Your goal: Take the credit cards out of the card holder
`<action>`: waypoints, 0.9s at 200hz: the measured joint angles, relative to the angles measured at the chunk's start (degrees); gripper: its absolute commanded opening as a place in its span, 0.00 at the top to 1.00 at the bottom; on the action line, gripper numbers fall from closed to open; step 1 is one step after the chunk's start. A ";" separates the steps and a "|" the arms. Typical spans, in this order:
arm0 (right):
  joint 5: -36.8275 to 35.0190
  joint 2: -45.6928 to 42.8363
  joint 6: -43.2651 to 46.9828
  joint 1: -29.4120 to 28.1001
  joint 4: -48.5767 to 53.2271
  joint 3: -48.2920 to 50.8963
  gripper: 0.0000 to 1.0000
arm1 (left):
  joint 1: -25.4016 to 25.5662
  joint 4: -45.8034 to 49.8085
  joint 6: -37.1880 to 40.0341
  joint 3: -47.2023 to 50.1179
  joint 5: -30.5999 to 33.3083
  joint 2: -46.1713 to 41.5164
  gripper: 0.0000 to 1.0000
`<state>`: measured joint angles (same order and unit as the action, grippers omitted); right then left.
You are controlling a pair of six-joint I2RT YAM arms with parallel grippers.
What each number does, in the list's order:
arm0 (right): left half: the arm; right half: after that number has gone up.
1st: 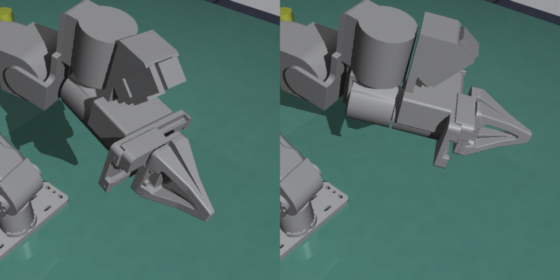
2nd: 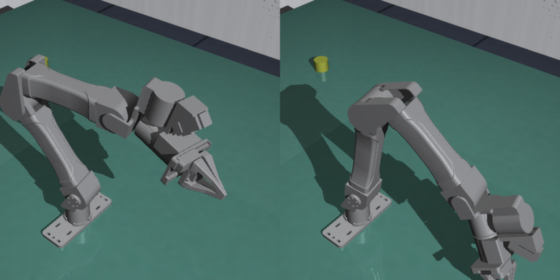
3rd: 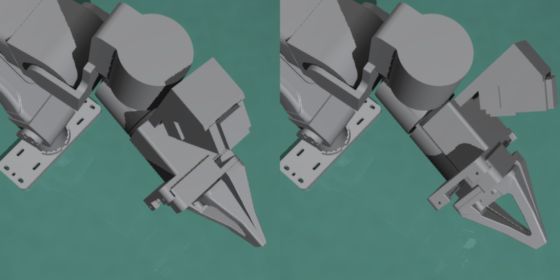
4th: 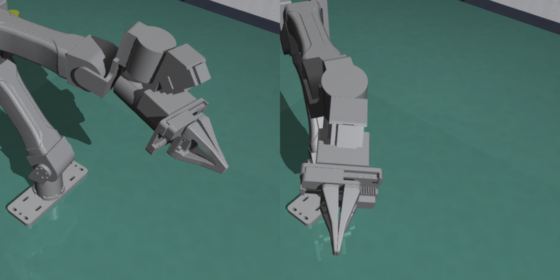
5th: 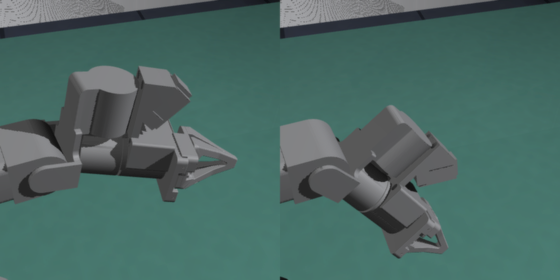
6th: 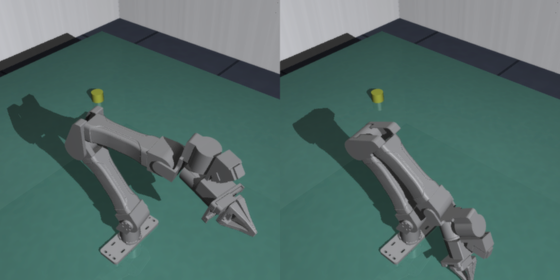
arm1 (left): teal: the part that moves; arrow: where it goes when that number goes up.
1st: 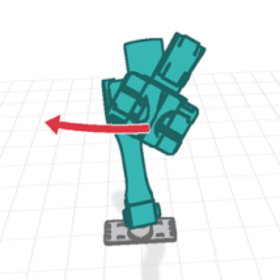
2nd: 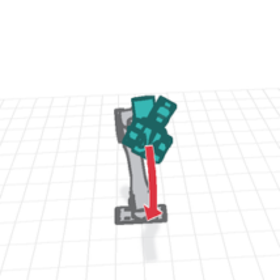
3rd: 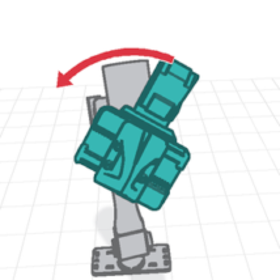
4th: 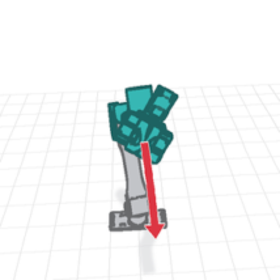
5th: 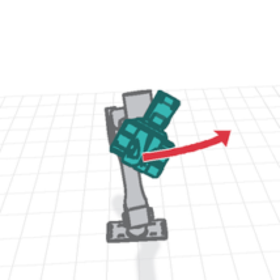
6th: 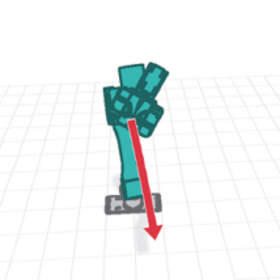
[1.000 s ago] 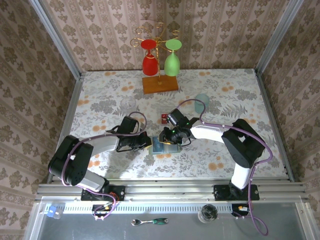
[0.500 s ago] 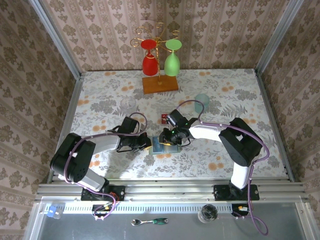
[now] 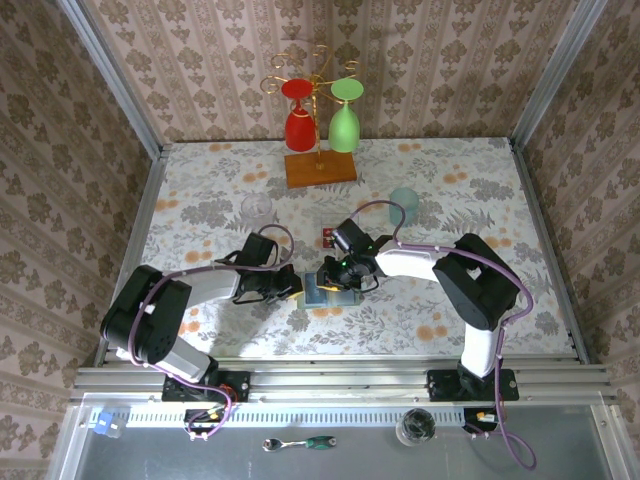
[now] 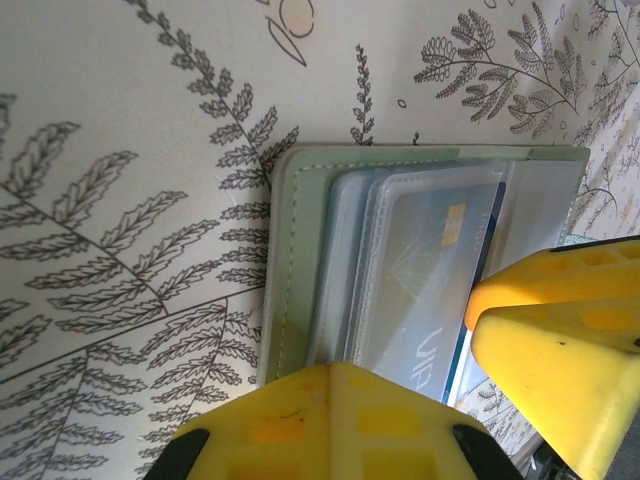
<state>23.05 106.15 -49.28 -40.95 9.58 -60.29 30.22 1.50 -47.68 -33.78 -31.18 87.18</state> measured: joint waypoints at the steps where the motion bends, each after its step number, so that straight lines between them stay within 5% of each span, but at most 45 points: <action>1: 0.02 0.00 0.00 0.00 -0.02 0.00 0.79 | 0.00 0.00 0.00 0.00 0.00 0.00 1.00; 180: -1.86 0.11 1.16 -0.37 1.75 -0.55 0.73 | -0.44 0.28 0.24 0.00 -0.17 0.00 1.00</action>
<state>21.19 106.26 -48.12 -41.32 11.33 -60.84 29.78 1.78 -47.44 -33.78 -31.35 87.18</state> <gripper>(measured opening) 0.273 0.050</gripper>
